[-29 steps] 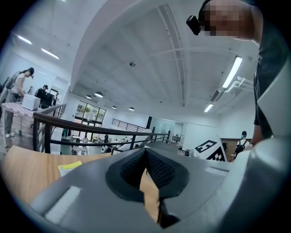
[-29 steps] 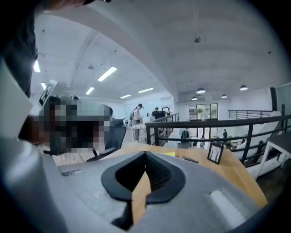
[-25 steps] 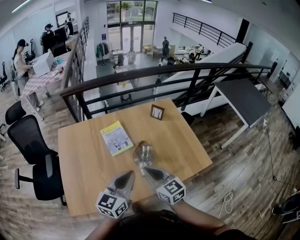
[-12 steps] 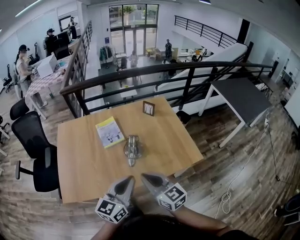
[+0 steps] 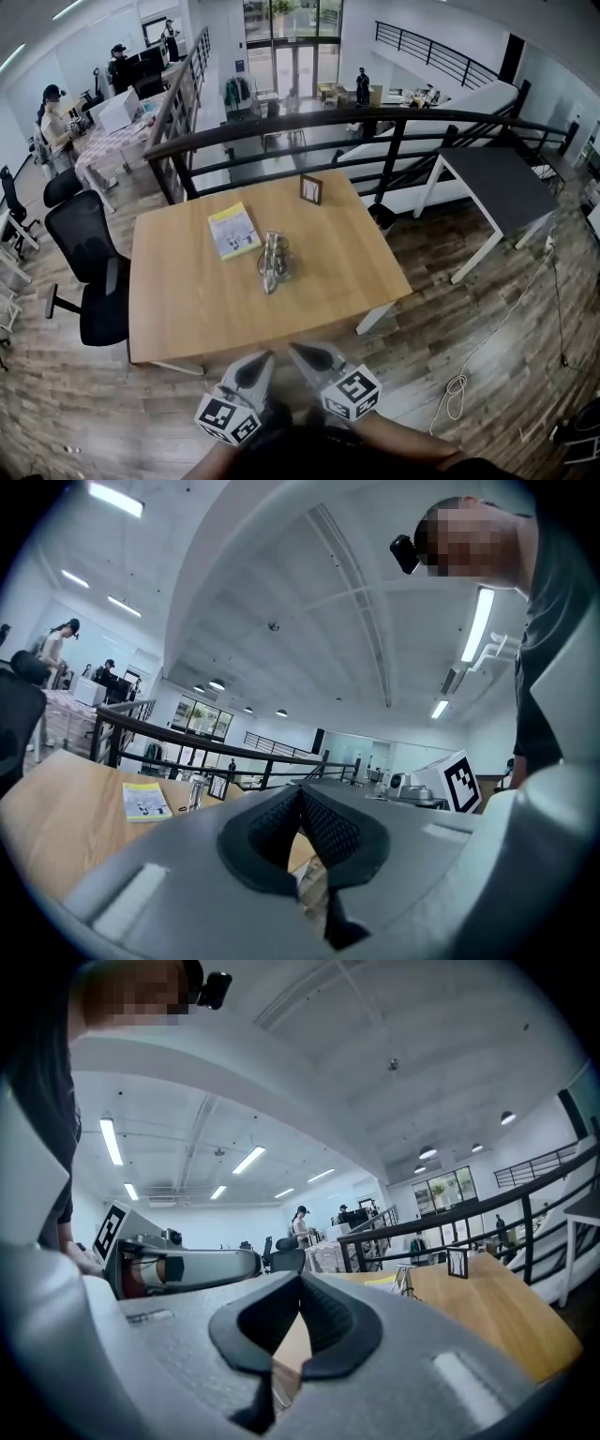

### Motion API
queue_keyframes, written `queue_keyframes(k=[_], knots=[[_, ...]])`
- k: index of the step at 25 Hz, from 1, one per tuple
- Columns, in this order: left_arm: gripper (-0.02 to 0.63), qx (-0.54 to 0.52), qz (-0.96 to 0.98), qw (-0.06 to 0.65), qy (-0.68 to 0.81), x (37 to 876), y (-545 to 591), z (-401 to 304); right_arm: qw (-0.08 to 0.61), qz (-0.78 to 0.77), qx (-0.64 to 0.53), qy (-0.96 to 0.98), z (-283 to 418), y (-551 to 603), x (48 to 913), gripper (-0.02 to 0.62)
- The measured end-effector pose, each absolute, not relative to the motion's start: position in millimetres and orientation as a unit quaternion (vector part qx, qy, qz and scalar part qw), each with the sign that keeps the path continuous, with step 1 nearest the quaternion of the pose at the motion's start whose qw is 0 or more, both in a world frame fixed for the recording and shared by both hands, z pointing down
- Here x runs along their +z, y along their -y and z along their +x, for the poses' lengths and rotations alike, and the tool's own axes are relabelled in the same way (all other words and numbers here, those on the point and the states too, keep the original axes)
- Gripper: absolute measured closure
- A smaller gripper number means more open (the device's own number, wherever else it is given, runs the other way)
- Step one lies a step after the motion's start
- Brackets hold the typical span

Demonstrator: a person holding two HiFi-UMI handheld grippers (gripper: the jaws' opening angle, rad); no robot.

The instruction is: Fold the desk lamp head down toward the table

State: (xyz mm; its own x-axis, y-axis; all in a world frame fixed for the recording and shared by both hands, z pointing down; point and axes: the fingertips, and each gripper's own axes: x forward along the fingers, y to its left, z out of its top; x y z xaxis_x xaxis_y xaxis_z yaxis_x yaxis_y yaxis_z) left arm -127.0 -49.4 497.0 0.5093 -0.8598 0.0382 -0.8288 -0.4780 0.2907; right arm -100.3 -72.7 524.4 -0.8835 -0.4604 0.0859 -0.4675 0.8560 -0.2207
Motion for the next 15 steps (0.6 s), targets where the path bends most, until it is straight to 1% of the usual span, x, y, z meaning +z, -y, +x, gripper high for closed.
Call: queue_keyframes(k=[8,15], knots=[[0.604,-0.057,0.862,0.131,0.487,492,8,-147,-0.012,0.254,0.106,0.961,-115,31,500,0.592],[0.604,-0.042,0.871,0.110,0.478,485,-27,-195,-0.017,0.284,0.079,0.955,-160,-15,484,0.594]])
